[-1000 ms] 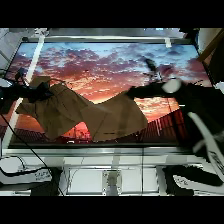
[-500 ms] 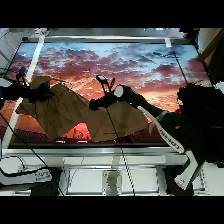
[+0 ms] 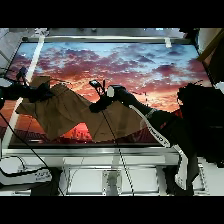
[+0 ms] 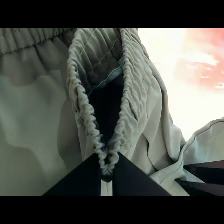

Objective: Fold the clothes and pants, and hang the long-sleeved shirts on hangers.

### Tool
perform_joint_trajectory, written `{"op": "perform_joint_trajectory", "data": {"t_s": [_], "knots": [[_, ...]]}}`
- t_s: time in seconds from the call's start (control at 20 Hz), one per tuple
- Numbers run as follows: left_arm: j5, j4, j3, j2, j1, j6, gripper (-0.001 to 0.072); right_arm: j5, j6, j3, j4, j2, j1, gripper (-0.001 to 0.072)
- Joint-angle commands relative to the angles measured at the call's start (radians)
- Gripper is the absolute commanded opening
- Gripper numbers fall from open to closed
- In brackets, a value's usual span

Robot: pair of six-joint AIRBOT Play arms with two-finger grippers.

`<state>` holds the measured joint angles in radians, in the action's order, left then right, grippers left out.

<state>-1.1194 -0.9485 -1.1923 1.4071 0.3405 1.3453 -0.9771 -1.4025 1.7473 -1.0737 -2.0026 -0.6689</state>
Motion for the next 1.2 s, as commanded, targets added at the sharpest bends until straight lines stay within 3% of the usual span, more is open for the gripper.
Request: {"op": "perform_joint_trajectory", "data": {"t_s": [0.0, 0.05, 0.3, 0.55, 0.75, 0.9, 1.15], "knots": [[0.0, 0.0, -0.001, -0.001, 0.0, -0.001, 0.0022, 0.042, -0.003, 0.013, -0.011, -0.012, -0.005, 0.008], [0.0, 0.0, -0.001, -0.001, 0.0, -0.001, 0.0022, 0.053, -0.005, 0.013, -0.011, -0.012, -0.003, 0.0014], [0.001, 0.001, -0.006, -0.031, 0.015, -0.008, 0.0022, -0.013, -0.056, 0.102, -0.049, 0.005, 0.036, 0.0013], [0.001, 0.023, -0.013, -0.198, 0.097, -0.021, 0.0022, -0.201, -0.056, 0.287, -0.249, 0.133, 0.124, 0.0013], [0.002, 0.031, -0.013, -0.346, 0.16, -0.026, 0.0022, -0.326, -0.055, 0.305, -0.444, 0.332, 0.193, 0.0013], [0.046, 0.139, -0.013, -0.46, 0.179, -0.027, 0.0021, -0.401, -0.052, 0.305, -0.541, 0.505, 0.247, 0.0013], [0.133, 0.412, -0.148, -0.522, 0.168, -0.082, 0.0018, -0.38, -0.052, 0.305, -0.626, 0.792, 0.373, 0.0012]]}}
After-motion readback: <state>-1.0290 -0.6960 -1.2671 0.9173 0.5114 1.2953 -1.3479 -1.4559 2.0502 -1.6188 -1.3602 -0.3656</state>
